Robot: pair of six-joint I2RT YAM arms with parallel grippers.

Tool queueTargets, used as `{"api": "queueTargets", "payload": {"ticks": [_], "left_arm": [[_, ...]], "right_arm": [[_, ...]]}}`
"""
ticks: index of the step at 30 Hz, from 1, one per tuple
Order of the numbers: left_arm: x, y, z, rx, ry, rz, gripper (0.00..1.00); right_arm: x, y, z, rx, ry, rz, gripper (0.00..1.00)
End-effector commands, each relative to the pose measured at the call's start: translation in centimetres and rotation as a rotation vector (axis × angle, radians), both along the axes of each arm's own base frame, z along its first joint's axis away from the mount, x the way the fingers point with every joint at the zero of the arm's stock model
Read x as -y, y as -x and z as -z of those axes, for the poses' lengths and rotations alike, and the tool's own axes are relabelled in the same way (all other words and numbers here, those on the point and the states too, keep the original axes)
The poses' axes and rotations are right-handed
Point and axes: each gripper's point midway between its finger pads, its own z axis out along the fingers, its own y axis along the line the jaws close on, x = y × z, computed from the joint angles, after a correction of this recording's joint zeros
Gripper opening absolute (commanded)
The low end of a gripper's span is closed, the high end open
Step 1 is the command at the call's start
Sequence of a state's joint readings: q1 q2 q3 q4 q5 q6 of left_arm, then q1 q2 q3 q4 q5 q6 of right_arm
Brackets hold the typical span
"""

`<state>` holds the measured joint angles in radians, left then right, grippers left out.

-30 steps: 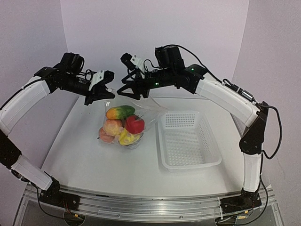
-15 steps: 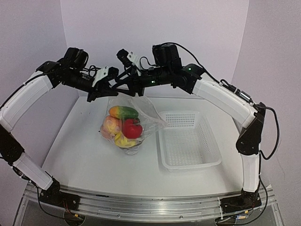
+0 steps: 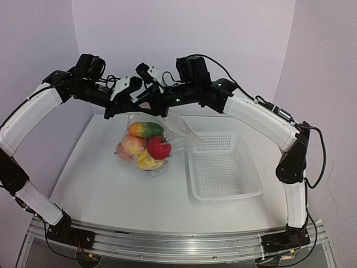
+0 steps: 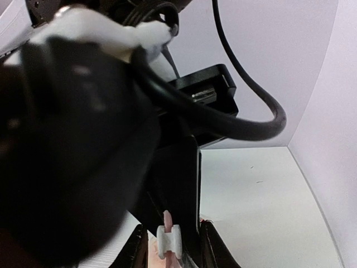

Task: Place the food in the zip-top bag and seal the zipper
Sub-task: Zip the zipper food storage bag at the center of the board.

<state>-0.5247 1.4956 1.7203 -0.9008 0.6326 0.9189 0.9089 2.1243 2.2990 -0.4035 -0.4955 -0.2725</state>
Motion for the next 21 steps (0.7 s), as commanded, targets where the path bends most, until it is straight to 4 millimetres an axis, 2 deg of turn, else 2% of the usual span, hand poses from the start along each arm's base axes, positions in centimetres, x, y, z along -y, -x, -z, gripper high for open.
{"api": "queueTargets", "payload": {"ticks": [1, 5, 13, 17, 21], "left_arm": [[0.5, 0.6, -2.6, 0.059, 0.053, 0.028, 0.0], [0.4, 0.6, -2.3, 0.052, 0.049, 0.026, 0.0], [0.5, 0.7, -2.2, 0.048, 0.053, 0.03, 0.0], [0.5, 0.7, -2.2, 0.047, 0.052, 0.031, 0.0], [0.5, 0.8, -2.1, 0.043, 0.051, 0.031, 0.0]], "right_arm": [[-0.4, 0.1, -1.8, 0.023, -0.055, 0.001, 0.24], [-0.2, 0.6, -2.5, 0.02, -0.072, -0.016, 0.26], [0.2, 1.5, -5.2, 0.041, -0.162, -0.044, 0.26], [0.6, 1.6, -5.6, 0.048, -0.173, -0.036, 0.26], [1.3, 1.6, -6.4, 0.047, -0.202, -0.03, 0.33]]}}
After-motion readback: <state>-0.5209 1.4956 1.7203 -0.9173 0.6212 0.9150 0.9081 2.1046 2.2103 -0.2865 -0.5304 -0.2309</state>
